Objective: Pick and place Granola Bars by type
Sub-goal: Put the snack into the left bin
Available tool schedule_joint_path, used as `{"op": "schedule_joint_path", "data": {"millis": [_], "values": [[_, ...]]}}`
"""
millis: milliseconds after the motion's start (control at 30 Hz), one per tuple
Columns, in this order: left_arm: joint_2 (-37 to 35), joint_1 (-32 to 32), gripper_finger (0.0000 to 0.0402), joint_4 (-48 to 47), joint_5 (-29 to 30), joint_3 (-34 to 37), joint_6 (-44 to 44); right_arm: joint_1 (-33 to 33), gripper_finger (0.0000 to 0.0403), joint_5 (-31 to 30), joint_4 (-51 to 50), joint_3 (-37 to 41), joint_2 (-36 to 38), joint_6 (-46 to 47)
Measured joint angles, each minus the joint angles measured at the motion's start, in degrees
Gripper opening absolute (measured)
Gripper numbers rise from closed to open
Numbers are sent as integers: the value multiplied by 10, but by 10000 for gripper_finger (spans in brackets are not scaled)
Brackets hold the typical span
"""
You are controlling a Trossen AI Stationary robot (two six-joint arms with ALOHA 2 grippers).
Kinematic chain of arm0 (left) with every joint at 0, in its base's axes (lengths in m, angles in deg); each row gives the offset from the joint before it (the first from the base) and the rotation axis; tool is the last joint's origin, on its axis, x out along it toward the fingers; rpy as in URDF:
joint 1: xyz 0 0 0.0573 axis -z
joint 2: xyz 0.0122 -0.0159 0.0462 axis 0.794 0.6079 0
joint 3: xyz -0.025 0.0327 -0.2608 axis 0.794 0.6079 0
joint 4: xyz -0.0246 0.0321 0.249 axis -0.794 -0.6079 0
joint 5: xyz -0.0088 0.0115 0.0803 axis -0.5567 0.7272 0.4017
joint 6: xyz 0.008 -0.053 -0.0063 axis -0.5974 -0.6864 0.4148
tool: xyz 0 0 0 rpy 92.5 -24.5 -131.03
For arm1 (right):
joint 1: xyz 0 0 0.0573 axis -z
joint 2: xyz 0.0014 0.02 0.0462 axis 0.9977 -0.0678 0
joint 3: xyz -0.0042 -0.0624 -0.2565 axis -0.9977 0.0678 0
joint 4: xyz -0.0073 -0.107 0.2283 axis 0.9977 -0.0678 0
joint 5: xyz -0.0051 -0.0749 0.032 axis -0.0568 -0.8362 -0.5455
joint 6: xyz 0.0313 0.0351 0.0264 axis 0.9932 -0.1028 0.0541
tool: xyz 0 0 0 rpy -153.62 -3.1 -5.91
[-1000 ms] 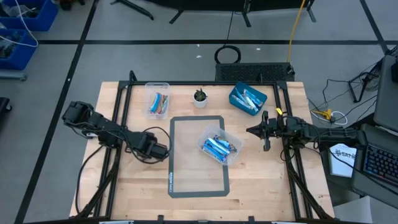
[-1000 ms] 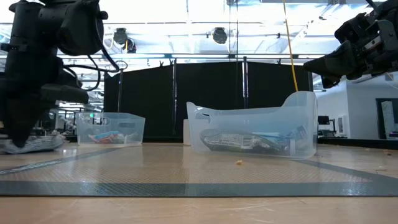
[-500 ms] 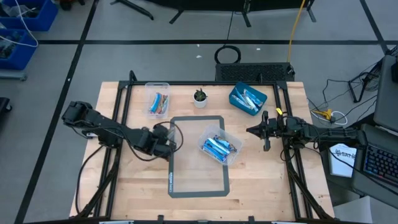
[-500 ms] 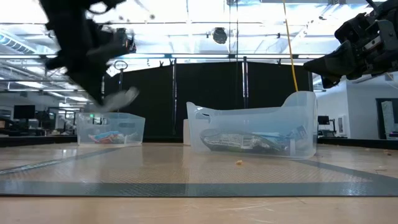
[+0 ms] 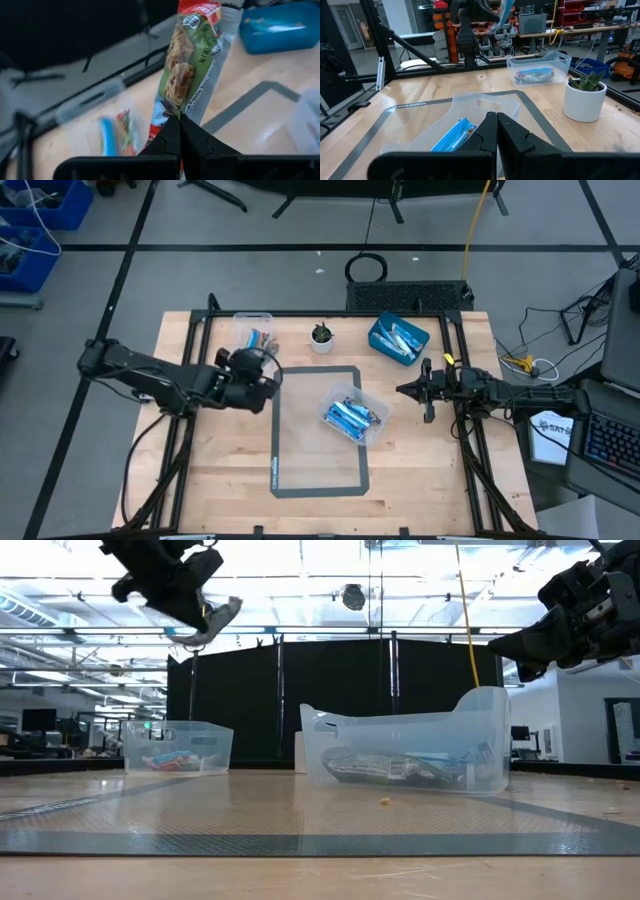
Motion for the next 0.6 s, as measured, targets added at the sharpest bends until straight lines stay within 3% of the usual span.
{"op": "schedule_joint_path", "data": {"millis": [167, 333, 433, 600], "values": [[-28, -11, 1, 199, -40, 42, 242, 0, 0, 0, -1, 0, 0, 0], [-32, -25, 1, 474, -266, 123, 509, 0, 0, 0, -1, 0, 0, 0], [-32, -45, 1, 593, -395, 157, 554, 0, 0, 0, 0, 0, 0, 0], [-32, -71, 1, 711, -590, 194, 575, 0, 0, 0, 0, 0, 0, 0]]}}
